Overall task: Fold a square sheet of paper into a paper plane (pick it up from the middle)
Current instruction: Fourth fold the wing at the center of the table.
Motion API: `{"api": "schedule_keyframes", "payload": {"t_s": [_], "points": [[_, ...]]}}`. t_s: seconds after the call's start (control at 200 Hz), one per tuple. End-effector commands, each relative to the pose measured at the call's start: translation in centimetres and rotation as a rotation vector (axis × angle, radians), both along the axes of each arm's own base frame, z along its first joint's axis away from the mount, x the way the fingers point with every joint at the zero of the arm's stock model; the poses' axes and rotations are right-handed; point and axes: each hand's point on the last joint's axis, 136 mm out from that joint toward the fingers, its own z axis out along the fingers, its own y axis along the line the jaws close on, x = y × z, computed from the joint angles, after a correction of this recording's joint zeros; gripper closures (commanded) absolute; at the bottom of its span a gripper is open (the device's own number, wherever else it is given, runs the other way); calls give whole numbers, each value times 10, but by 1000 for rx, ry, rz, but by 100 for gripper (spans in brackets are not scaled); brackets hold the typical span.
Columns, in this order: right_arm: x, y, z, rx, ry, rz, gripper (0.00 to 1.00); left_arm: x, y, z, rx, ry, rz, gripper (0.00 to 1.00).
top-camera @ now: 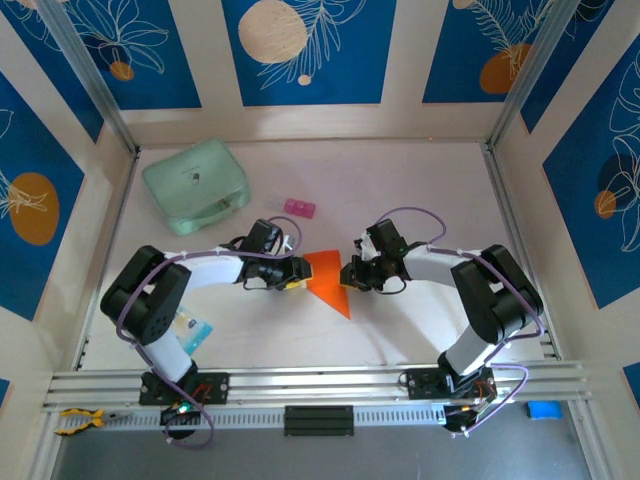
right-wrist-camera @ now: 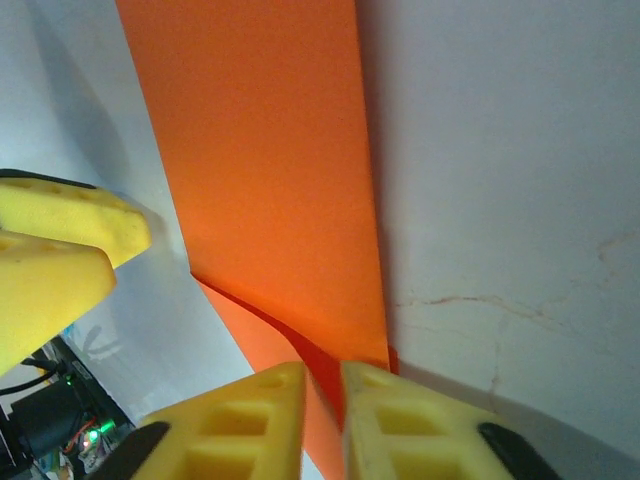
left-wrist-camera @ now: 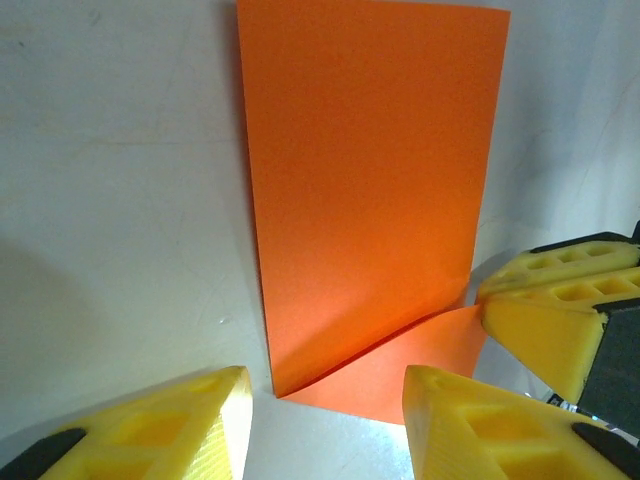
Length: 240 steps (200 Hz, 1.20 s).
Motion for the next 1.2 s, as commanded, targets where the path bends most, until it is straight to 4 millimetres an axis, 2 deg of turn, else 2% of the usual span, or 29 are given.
{"api": "schedule_keyframes", "payload": {"t_s": [0.0,0.175,0.495,0.86,1.195], "points": [[-4,4,4,26,1,22,87,3,-2,3,-26,8,1,56],[-5,3,11,40,-25,28,93,4,-5,7,-38,4,-17,54],[-9,5,23,101,-68,33,96,15,-11,16,-79,-1,-11,45],[-9,3,35,174,-100,23,97,17,-9,12,-67,10,1,43],[-10,-2,33,178,-89,13,97,21,-14,14,-78,11,-6,45]]}}
